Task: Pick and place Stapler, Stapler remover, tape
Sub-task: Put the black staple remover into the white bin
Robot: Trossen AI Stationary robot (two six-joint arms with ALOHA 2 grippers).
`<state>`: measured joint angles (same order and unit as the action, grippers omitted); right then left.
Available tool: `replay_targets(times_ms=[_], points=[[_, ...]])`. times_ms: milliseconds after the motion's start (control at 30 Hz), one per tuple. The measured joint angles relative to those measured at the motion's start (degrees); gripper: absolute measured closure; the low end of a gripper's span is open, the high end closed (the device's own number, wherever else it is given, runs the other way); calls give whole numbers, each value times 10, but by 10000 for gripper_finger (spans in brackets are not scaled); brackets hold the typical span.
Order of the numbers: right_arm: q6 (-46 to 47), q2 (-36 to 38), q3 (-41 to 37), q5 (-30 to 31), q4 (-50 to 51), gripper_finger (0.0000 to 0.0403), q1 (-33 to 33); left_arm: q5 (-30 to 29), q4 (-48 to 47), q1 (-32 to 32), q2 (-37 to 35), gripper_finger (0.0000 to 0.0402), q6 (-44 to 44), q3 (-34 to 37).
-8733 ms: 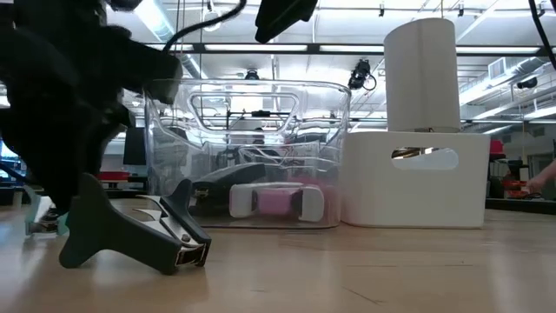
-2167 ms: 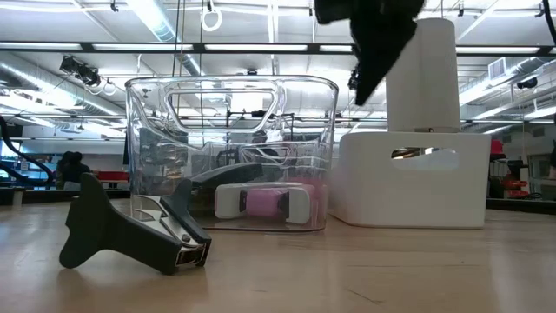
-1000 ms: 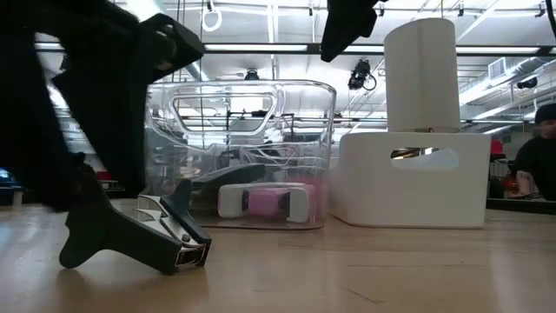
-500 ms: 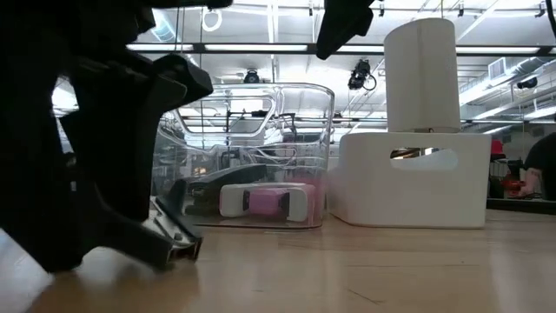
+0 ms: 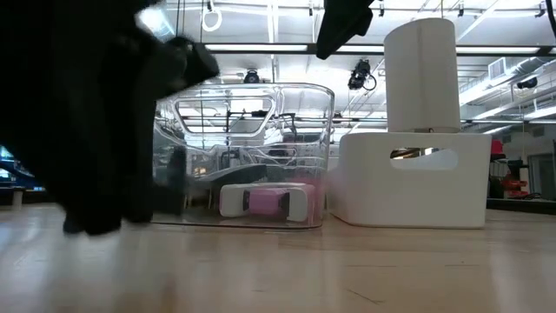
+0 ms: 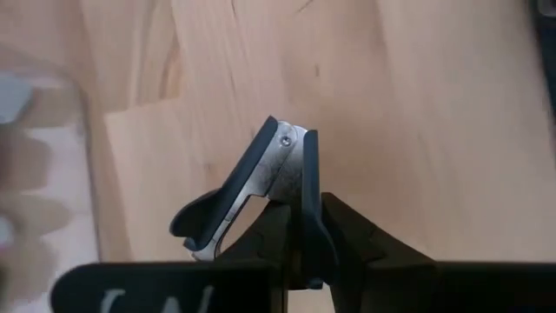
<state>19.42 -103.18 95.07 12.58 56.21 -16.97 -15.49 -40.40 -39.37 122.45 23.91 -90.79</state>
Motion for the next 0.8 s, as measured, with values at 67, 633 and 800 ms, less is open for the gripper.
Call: replay_targets(times_ms=[67,633,800], points=[[0,0,0,-2,1,293,0,-15,-37,-10,0,360,5,-26],[-9,0,0,-19,-72,293,-4,-290,-499,-43,-4,360,88,-251],[-52,0,0,-21,-139,293,-11,-318,-497,-11,-31,360,48,-246]])
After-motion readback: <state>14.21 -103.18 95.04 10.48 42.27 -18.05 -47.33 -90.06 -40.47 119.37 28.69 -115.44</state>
